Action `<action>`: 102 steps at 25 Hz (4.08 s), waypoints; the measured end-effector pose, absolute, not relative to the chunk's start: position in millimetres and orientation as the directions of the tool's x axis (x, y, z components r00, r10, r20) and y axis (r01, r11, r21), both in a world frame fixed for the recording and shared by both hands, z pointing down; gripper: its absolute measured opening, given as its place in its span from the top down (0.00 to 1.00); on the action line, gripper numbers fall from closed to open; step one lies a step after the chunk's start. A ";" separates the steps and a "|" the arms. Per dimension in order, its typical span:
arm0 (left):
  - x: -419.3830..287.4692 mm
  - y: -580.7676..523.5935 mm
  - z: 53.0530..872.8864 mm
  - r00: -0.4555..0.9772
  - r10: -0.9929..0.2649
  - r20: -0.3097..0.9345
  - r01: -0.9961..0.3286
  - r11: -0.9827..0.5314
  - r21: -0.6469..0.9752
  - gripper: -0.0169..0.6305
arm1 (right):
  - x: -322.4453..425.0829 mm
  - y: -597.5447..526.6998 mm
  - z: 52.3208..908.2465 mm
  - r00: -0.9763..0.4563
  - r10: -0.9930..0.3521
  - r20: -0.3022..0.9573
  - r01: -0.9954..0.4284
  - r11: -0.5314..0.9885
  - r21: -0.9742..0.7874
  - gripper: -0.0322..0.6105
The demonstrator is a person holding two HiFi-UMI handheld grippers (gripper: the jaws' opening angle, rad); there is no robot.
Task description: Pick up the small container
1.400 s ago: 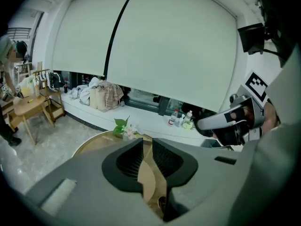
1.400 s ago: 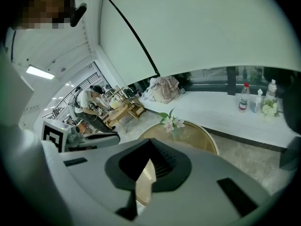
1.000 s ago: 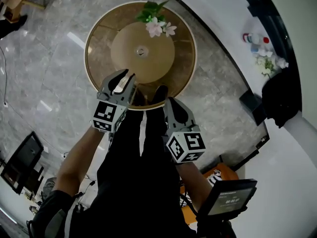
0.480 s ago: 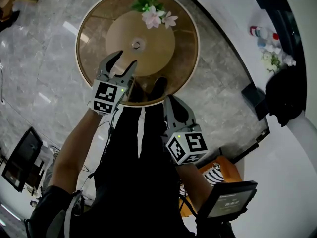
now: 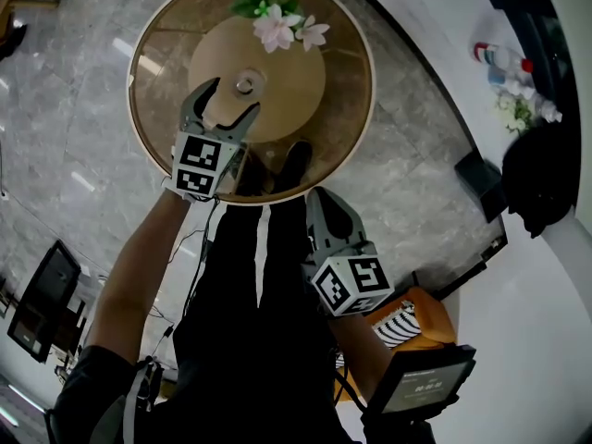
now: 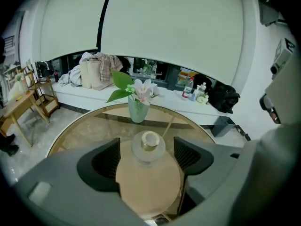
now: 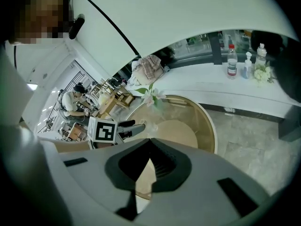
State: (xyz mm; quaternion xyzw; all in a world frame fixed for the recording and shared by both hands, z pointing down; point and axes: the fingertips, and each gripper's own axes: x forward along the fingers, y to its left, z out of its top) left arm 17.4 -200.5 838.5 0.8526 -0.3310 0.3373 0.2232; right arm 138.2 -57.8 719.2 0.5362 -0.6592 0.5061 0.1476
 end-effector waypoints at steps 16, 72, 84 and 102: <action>37.5 -206.4 896.7 0.500 -0.347 0.794 -0.670 -0.736 0.100 0.45 | 145.9 -49.4 739.8 -0.364 -0.552 0.750 -0.841 -0.152 -0.520 0.94; 29.5 -181.8 813.4 0.514 -0.393 0.763 -0.683 -0.726 0.085 0.45 | 125.6 -52.9 689.1 -0.427 -0.580 0.694 -0.821 -0.072 -0.566 0.94; 24.2 -150.1 709.1 0.529 -0.441 0.725 -0.656 -0.755 0.020 0.45 | 120.4 -49.5 635.2 -0.444 -0.611 0.655 -0.829 0.002 -0.560 0.94; 4.1 -83.1 549.2 0.596 -0.426 0.681 -0.704 -0.685 0.187 0.45 | 112.4 -53.3 530.4 -0.461 -0.673 0.579 -0.843 0.127 -0.522 0.94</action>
